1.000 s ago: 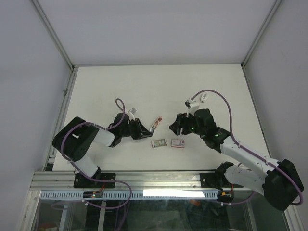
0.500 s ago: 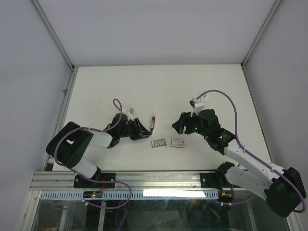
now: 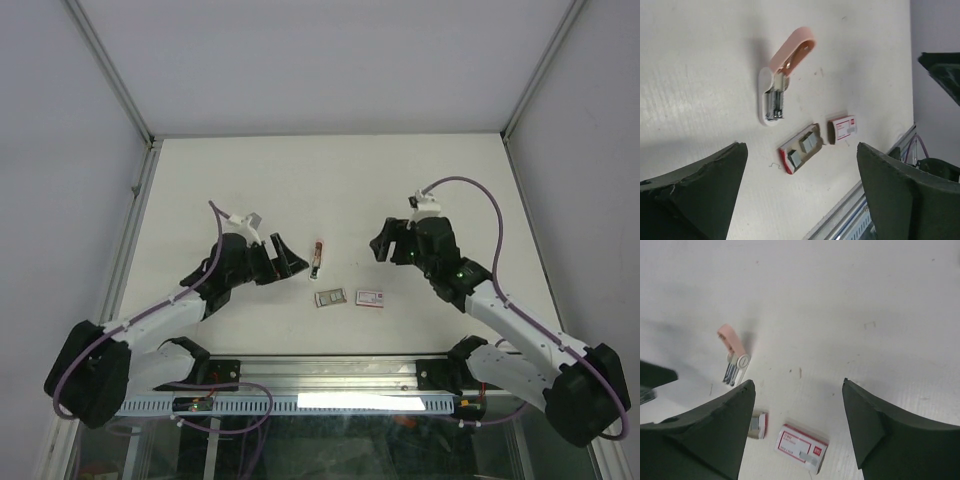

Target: Load the staples into the stapler

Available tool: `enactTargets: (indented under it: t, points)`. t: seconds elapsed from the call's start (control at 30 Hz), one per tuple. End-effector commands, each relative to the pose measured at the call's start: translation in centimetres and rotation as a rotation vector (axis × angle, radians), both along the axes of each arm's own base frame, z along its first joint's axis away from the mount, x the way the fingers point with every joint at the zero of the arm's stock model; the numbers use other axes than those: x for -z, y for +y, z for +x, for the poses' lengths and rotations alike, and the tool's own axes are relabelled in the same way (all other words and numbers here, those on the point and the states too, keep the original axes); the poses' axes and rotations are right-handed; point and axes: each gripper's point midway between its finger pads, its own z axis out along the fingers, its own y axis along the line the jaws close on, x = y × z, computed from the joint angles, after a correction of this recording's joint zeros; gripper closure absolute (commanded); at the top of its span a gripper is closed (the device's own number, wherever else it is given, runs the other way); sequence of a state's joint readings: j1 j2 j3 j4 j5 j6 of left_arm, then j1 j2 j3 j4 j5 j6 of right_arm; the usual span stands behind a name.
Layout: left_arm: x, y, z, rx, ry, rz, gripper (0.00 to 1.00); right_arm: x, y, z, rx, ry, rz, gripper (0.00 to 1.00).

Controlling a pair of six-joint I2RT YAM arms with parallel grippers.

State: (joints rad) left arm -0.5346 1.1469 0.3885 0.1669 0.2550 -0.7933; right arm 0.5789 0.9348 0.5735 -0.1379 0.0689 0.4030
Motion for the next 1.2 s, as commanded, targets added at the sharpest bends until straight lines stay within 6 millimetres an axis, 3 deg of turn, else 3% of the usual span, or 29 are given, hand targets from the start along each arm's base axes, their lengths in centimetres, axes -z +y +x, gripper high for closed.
enactTargets:
  t: [0.0, 0.2, 0.33, 0.47, 0.7, 0.93, 1.17]
  points:
    - [-7.4, 1.5, 2.1, -0.056, -0.198, 0.037, 0.02, -2.7, -2.0, 4.9, 0.195, -0.045, -0.006, 0.26]
    - [-15.4, 2.6, 2.6, -0.002, -0.306, 0.106, 0.01, -0.3, -5.9, 11.1, 0.393, 0.041, -0.129, 0.25]
    - [-18.0, 4.4, 3.1, -0.034, -0.406, 0.187, 0.01, 1.3, -8.4, 14.9, 0.513, 0.084, -0.171, 0.21]
    - [-18.0, 7.1, 4.2, -0.145, -0.460, 0.297, 0.01, 2.8, -10.0, 18.2, 0.609, 0.120, -0.214, 0.17]
    - [-16.1, 8.1, 4.6, -0.169, -0.445, 0.368, 0.01, 5.5, -12.3, 21.6, 0.737, 0.185, -0.306, 0.15]
    - [-16.6, 8.7, 4.6, -0.191, -0.468, 0.379, 0.01, 7.8, -14.4, 21.5, 0.824, 0.251, -0.334, 0.15]
    - [-16.8, 9.1, 4.4, -0.209, -0.477, 0.384, 0.01, 9.4, -13.6, 22.0, 0.760, 0.284, -0.260, 0.21]
